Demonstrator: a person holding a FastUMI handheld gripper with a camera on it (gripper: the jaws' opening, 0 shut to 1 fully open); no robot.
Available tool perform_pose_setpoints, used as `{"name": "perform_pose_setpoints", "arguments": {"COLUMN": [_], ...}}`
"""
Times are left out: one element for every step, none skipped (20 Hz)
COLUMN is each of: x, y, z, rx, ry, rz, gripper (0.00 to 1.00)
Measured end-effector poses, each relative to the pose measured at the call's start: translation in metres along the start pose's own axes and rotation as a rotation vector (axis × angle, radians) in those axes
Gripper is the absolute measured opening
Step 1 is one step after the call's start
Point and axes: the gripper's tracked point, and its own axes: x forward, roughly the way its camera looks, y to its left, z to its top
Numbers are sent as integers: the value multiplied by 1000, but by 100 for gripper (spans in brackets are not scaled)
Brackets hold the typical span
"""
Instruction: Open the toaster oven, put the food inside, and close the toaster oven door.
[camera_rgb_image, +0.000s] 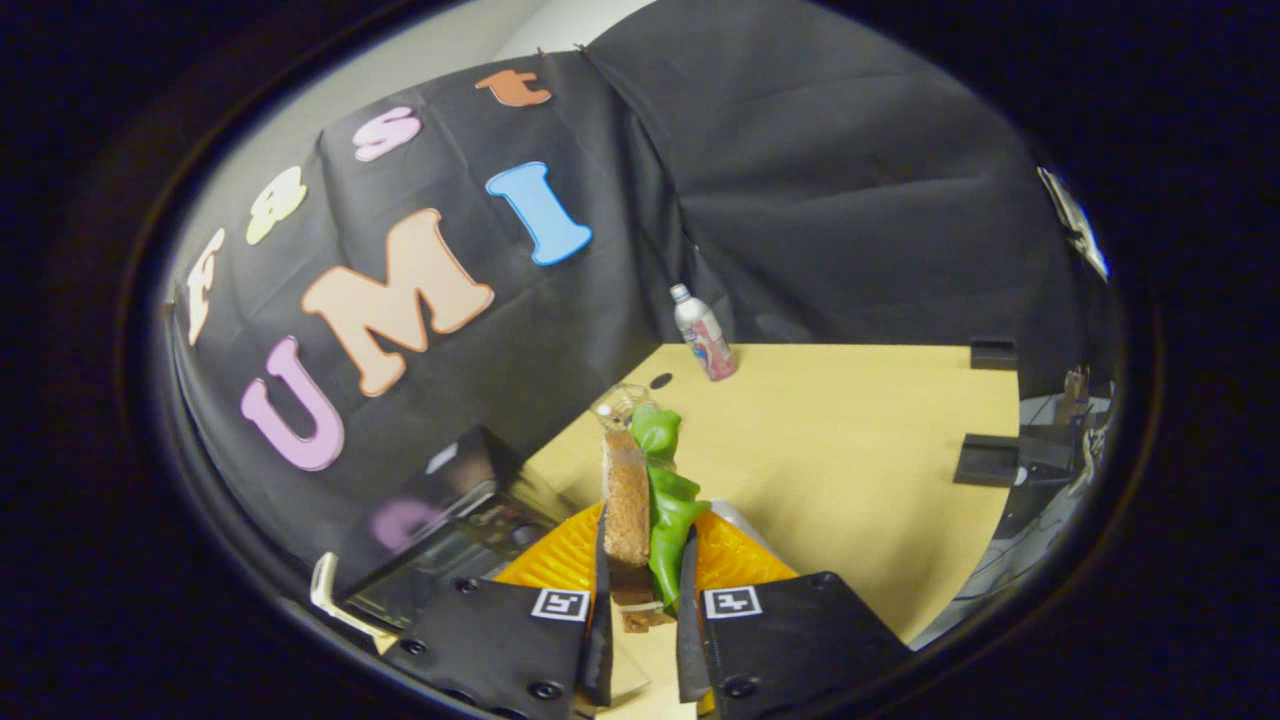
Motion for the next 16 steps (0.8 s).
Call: {"name": "perform_pose_setpoints", "arguments": {"x": [-7, -14, -18, -22, -24, -24, -25, -25, -26, -25, -23, -22, -20, -22, -19, -11], "y": [12, 21, 30, 39, 49, 58, 69, 79, 92, 104, 116, 128, 140, 152, 159, 161], "z": [-8, -16, -27, -39, -53, -66, -79, -90, -102, -112, -120, -128, -134, -140, -145, -153], "rx": [16, 26, 31, 30, 25, 16, 6, 0, 0, 8, 20, 35, 49, 61, 66, 73], "ry": [12, 31, 53, 78, 108, 138, 165, 189, 212, 231, 245, 255, 264, 271, 283, 291], "rz": [25, 46, 62, 81, 100, 120, 138, 159, 180, 199, 221, 242, 263, 277, 282, 291], "gripper": [27, 27, 27, 27, 27, 27, 27, 27, 27, 27, 27, 27, 27, 27, 27, 27]}}
